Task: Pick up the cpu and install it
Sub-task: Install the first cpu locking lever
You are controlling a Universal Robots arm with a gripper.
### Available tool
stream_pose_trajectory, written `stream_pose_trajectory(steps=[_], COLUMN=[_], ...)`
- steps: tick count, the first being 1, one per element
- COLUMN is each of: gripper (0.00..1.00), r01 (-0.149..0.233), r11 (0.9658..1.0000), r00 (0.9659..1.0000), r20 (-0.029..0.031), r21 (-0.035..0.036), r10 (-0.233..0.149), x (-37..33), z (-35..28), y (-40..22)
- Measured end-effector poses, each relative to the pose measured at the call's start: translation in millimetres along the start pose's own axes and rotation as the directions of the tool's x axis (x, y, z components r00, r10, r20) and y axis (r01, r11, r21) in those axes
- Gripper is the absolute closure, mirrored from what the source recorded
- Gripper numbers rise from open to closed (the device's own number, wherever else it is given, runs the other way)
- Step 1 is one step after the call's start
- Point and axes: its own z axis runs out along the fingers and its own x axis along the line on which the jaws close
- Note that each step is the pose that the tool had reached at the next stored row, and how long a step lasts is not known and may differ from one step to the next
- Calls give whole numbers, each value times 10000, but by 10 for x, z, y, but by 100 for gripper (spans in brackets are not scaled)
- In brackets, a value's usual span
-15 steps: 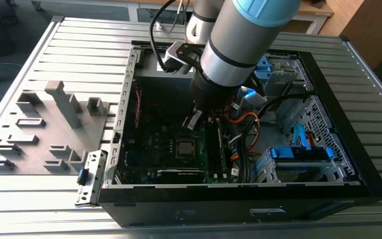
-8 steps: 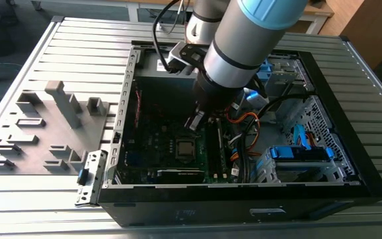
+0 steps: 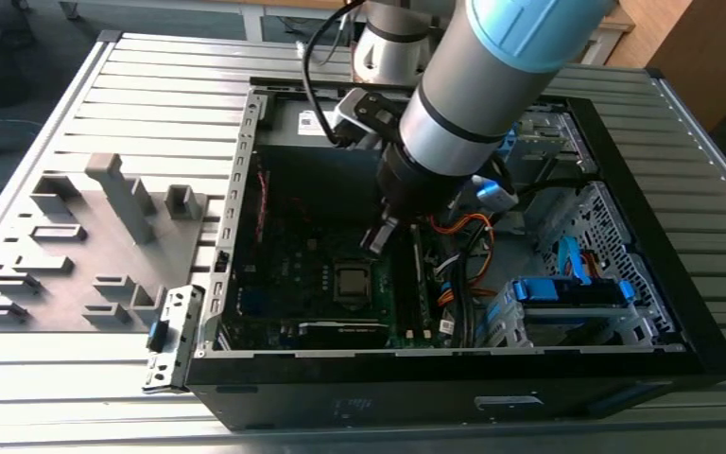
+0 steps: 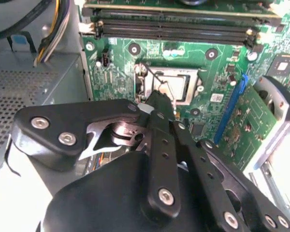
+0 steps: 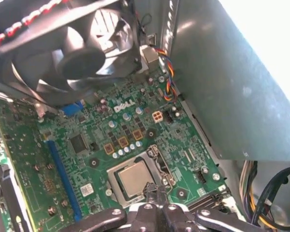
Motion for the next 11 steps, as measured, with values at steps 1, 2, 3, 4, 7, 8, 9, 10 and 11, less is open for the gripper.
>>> stream_pose_trajectory(steps=[1, 2, 3, 4, 7, 8, 9, 10, 11], gripper=[89, 89, 89, 89, 89, 89, 89, 89, 89], r01=[-3, -8, -12, -15, -25, -28, -34, -38, -43], r11=[10000, 10000, 10000, 10000, 9999, 9999, 9998, 9998, 9998], r00=[10000, 10000, 10000, 10000, 10000, 10000, 10000, 9999, 9999], r20=[-9, -21, -32, -43, -73, -81, -90, -98, -105], r21=[-19, -42, -63, -85, -142, -157, -170, -180, -187], r10=[3, 8, 12, 14, 24, 27, 32, 36, 41], x=[-8, -16, -23, -31, -48, -51, -54, -56, -57], z=[5, 10, 15, 21, 41, 49, 58, 67, 77], y=[-15, -31, -46, -61, -97, -105, -112, -118, -121])
